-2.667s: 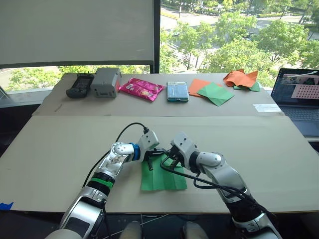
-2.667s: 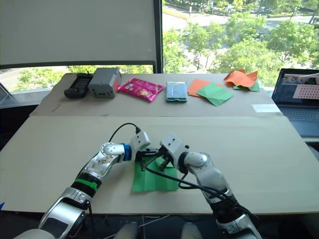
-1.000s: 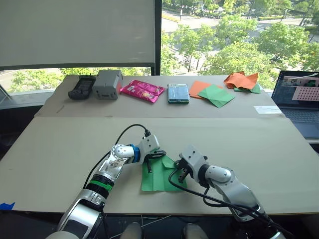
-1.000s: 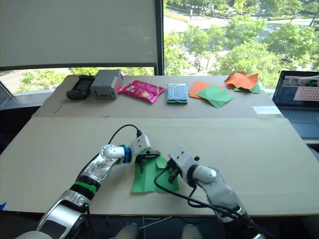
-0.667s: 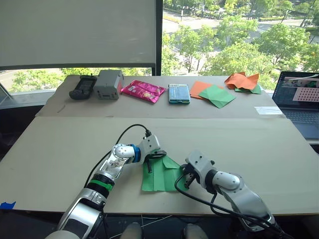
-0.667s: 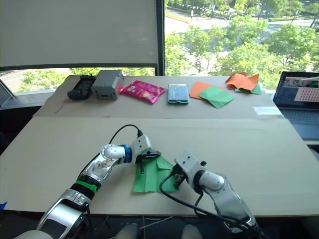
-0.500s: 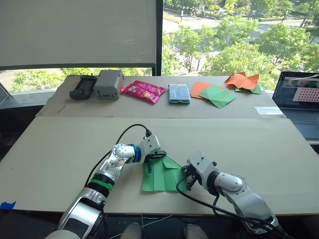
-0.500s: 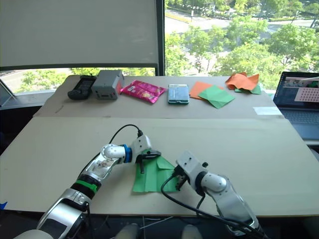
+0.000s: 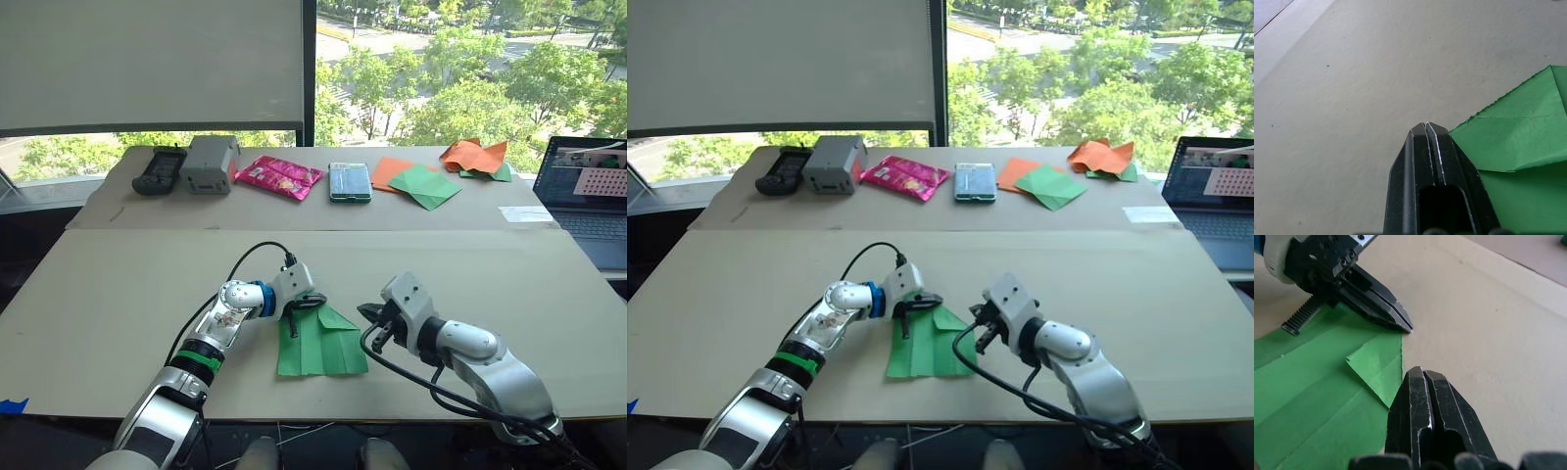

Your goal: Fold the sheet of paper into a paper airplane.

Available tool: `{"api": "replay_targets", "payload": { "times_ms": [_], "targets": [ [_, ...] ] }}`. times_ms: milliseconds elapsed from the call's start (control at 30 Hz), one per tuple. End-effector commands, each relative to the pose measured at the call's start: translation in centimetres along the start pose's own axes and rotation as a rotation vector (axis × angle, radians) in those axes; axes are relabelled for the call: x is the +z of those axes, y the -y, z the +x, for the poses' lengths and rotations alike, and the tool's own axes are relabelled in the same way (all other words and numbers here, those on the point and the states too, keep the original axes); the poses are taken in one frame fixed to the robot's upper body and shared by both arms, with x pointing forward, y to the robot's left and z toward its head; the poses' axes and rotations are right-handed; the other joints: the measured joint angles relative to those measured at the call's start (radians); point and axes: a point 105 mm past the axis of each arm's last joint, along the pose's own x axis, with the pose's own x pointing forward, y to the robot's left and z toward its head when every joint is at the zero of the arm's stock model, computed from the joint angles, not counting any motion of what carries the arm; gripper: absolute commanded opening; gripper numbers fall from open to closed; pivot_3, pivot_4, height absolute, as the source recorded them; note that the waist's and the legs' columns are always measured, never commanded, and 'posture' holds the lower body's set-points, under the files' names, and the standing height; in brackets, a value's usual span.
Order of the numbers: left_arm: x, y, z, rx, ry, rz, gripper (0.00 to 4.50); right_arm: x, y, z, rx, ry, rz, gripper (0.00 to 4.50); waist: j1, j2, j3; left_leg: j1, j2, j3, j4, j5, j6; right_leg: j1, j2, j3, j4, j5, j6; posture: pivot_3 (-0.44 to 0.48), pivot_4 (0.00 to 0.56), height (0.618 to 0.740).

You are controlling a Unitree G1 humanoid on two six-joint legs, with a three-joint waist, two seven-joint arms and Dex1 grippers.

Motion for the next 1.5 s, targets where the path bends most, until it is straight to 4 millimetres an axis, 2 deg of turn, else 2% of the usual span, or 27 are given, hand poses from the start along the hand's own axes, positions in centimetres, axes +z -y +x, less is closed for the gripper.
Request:
{"api": "replay_targets", "payload": {
  "times_ms": [33,167,300,400,467,567,667,833,933,1100,1300,1500],
  "targets": [
    [-2.5,0.3,-0.3,-0.003,-0.100,-0.033,0.00,1.2,-1.0,1.3,0.035,0.048,-0.031,0.01,0.000,0.000,0.000,0.000,0.000,0.000,0.000,0.000,0.000,-0.004,0.000,0.000,0.000,0.000,0.000,0.000,0.150,0.706],
    [-2.6,0.3,-0.5,0.003,-0.104,-0.031,0.00,-0.5,-1.7,3.2,0.056,-0.029,-0.030,0.01,0.000,0.000,0.000,-0.001,0.000,0.000,0.000,0.000,0.000,-0.006,0.000,0.001,0.000,0.000,0.000,0.000,0.150,0.706],
    [-2.7,0.2,-0.6,0.012,-0.105,-0.031,0.00,-1.3,-2.4,4.1,0.087,-0.056,-0.026,0.01,0.000,0.000,0.000,-0.002,0.000,0.000,0.000,0.000,0.001,-0.007,0.000,0.001,0.002,0.000,0.000,0.000,0.150,0.706],
    [-2.5,-0.1,-0.9,0.026,-0.101,-0.035,0.00,-2.8,-2.7,4.5,0.099,-0.126,-0.031,0.01,-0.002,0.000,0.000,-0.001,0.000,0.000,0.000,0.000,0.001,-0.008,0.001,0.001,0.003,0.000,0.000,0.000,0.150,0.706],
    [-2.1,-0.7,-1.4,0.061,-0.079,-0.063,0.00,-3.7,-2.8,4.5,0.103,-0.171,-0.019,0.01,-0.003,0.000,0.000,-0.001,0.000,0.000,0.000,0.000,0.001,-0.008,0.001,0.001,0.003,0.000,0.000,0.000,0.150,0.706],
    [-0.8,-1.7,-2.7,0.118,-0.008,-0.152,0.00,-3.9,-2.9,4.7,0.102,-0.183,-0.016,0.01,-0.010,0.000,0.000,-0.001,0.000,0.000,0.000,0.000,0.000,-0.008,0.001,0.001,0.004,0.000,0.000,0.000,0.150,0.706],
    [0.1,-2.4,-5.2,0.179,0.067,-0.277,0.85,-3.9,-3.2,4.9,0.109,-0.188,-0.020,0.00,-0.016,0.000,0.000,-0.001,0.000,0.000,-0.001,0.000,0.001,-0.009,0.001,0.002,0.004,0.000,0.000,0.000,0.150,0.706],
    [0.9,-2.4,-9.4,0.260,0.181,-0.512,2.52,-3.8,-3.3,5.2,0.111,-0.186,-0.020,0.00,-0.017,-0.002,0.002,-0.001,0.000,-0.001,-0.002,0.001,0.001,-0.010,0.002,0.002,0.004,0.000,0.000,0.000,0.150,0.706],
    [0.1,-1.6,-10.7,0.284,0.201,-0.633,2.52,-3.7,-3.3,5.3,0.110,-0.184,-0.020,0.00,-0.020,-0.002,0.002,-0.001,0.000,-0.001,-0.002,0.000,0.001,-0.010,0.001,0.002,0.004,0.000,0.000,0.000,0.150,0.706],
    [-0.8,-0.2,-10.4,0.278,0.209,-0.765,2.52,-3.6,-3.3,5.5,0.111,-0.181,-0.025,0.00,-0.013,-0.004,0.003,-0.001,0.000,-0.001,-0.002,0.000,0.000,-0.010,0.001,0.002,0.004,0.000,-0.001,0.000,0.150,0.706],
    [-1.4,0.1,-9.1,0.292,0.217,-0.868,2.52,-3.2,-2.9,5.8,0.101,-0.169,-0.025,0.00,-0.004,-0.004,0.003,-0.001,0.000,-0.001,-0.002,0.000,0.000,-0.011,0.001,0.002,0.003,0.000,-0.001,0.000,0.150,0.706],
    [-2.5,0.6,-7.8,0.299,0.173,-0.893,2.52,-3.4,-3.3,5.6,0.106,-0.175,-0.029,0.00,-0.003,-0.004,0.002,-0.001,0.000,-0.001,-0.002,0.000,0.000,-0.011,0.001,0.002,0.003,0.000,-0.001,0.000,0.150,0.706]
  ]
}}
